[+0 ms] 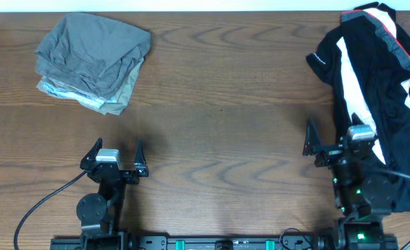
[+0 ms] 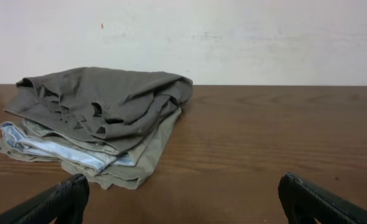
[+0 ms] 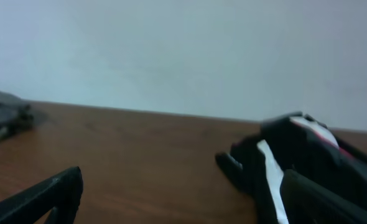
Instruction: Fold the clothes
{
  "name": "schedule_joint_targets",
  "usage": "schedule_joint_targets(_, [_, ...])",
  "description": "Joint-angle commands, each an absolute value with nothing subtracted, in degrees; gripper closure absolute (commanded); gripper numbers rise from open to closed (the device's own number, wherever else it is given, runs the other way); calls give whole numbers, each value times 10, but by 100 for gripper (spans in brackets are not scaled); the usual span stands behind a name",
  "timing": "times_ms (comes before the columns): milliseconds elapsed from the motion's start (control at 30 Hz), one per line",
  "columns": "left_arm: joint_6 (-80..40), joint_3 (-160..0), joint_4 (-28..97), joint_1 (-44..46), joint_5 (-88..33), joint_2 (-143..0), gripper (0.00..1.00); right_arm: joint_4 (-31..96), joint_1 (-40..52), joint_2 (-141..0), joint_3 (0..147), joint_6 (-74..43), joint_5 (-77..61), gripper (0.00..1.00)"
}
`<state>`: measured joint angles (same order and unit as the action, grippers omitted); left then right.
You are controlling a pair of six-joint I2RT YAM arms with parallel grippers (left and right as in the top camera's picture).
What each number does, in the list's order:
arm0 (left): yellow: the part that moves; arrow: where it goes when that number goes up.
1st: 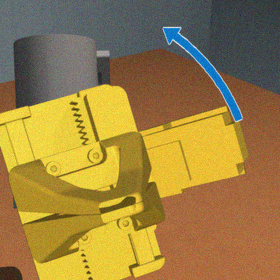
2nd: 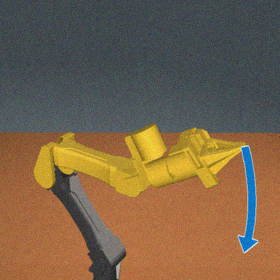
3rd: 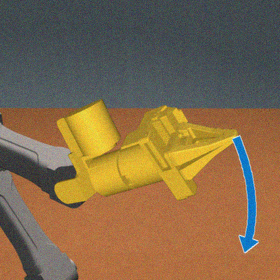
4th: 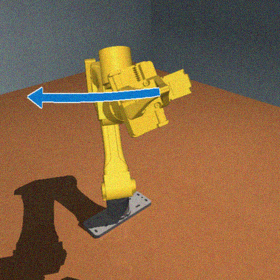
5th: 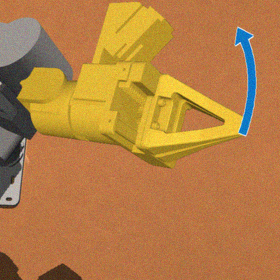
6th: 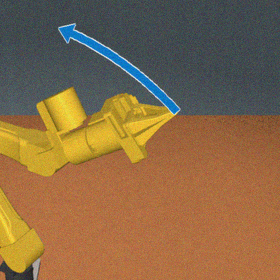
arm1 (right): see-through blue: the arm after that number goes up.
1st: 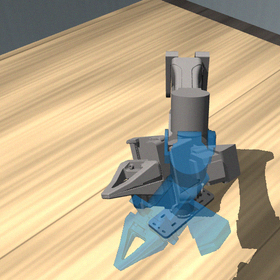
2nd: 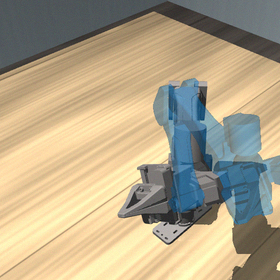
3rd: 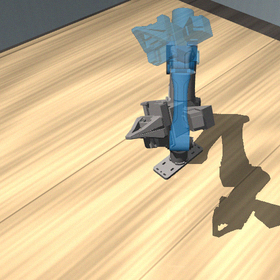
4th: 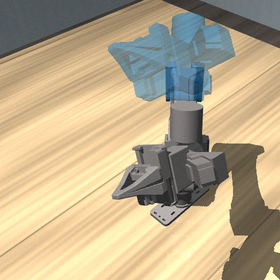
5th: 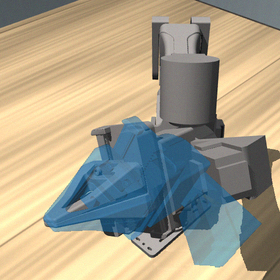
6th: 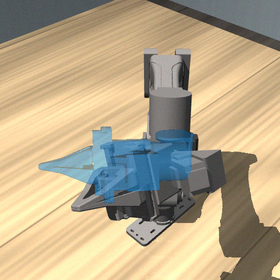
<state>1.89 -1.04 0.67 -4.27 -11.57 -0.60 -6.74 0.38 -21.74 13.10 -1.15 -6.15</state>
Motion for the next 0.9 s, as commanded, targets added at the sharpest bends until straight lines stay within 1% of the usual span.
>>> schedule_joint_targets(0, [18,-2,30,-39,-121,-3,2,-73,7,-175,94,-9,-31,1])
schedule_joint_targets(133, [18,-2,30,-39,-122,-3,2,-73,7,-133,53,-13,-21,1])
schedule_joint_targets(233, [18,-2,30,-39,-121,-3,2,-73,7,-110,29,-45,0,1])
schedule_joint_targets(367, [18,-2,30,-39,-122,-3,2,-73,7,-91,2,-46,0,1])
schedule_joint_targets(467, [18,-2,30,-39,-121,-3,2,-46,6,-79,3,-46,0,1])
schedule_joint_targets(567, [18,-2,30,-39,-122,-3,2,-21,7,-61,3,-19,0,1])
schedule_joint_targets(700, [18,-2,30,-39,-121,-3,2,46,7,-17,3,5,1,1])
schedule_joint_targets(867, [18,-2,30,-39,-122,-3,2,43,6,-3,3,5,7,1])
